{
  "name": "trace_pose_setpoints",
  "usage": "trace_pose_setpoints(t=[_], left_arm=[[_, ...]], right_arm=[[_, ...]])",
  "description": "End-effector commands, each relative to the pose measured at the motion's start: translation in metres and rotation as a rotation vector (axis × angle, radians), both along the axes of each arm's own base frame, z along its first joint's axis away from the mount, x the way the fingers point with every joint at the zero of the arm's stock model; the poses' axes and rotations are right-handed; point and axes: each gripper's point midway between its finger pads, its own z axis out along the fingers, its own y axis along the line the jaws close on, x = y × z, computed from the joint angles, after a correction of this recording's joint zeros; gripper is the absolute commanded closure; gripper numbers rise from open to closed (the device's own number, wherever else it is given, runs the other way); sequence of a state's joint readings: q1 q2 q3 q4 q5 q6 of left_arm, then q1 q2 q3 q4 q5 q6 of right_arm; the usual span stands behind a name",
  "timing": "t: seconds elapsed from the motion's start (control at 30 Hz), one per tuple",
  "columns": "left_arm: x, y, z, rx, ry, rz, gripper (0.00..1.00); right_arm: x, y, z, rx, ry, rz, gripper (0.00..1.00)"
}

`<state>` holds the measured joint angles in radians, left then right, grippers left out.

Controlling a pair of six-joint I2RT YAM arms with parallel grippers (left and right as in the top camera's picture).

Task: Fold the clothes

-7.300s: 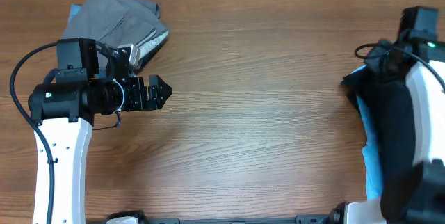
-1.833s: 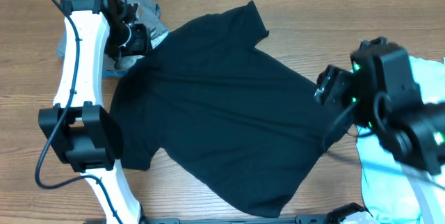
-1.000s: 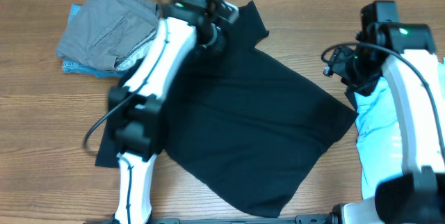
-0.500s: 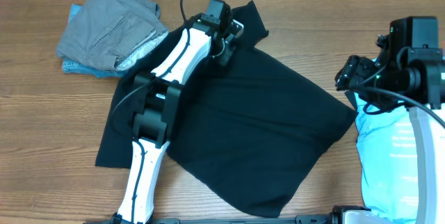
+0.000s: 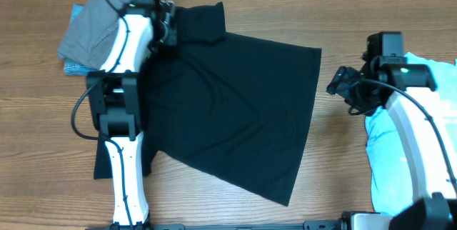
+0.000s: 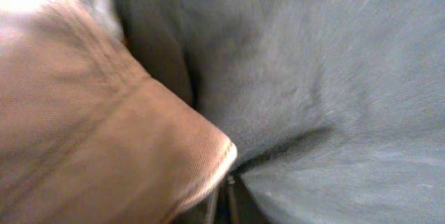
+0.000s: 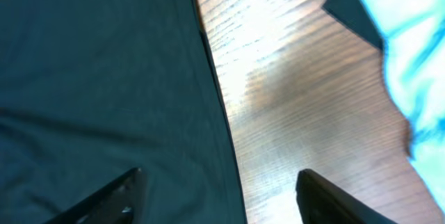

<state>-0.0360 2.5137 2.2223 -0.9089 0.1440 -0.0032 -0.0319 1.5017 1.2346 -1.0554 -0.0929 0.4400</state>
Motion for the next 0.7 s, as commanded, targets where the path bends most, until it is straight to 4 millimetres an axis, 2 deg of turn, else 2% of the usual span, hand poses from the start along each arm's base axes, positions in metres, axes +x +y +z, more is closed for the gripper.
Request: trace_pose_setpoints(t=[0.0, 0.1, 0.2, 0.3, 0.37, 0.5, 0.67], left_arm=[[0.019, -0.046, 0.071, -0.125, -0.14, -0.077, 0.83], [0.021, -0.054, 0.12, -0.127, -0.215, -0.094, 0.71], [0.014, -0.058, 0.166, -0.128, -0.274, -0.105, 0.63], [-0.003, -0.056, 0.216, -0.126, -0.323, -0.106, 0.56], [-0.016, -0.054, 0.24, -0.123, -0.343, -0.109, 0.54], [-0.051, -0.048, 0.282, -0.088, -0.371, -0.15, 0.5], [-0.087, -0.03, 0.303, -0.012, -0.342, -0.103, 0.47]], right_arm=[[0.001, 0.008, -0.031, 0.054, 0.045, -0.018, 0.31], [0.005, 0.02, -0.055, 0.109, 0.057, 0.01, 0.39], [0.001, 0.028, -0.079, 0.114, 0.088, 0.035, 0.4], [-0.004, 0.035, -0.107, 0.113, 0.126, 0.054, 0.4], [-0.006, 0.036, -0.121, 0.114, 0.144, 0.056, 0.4], [-0.017, 0.037, -0.146, 0.116, 0.208, 0.054, 0.44], [-0.023, 0.046, -0.155, 0.111, 0.223, 0.092, 0.54]])
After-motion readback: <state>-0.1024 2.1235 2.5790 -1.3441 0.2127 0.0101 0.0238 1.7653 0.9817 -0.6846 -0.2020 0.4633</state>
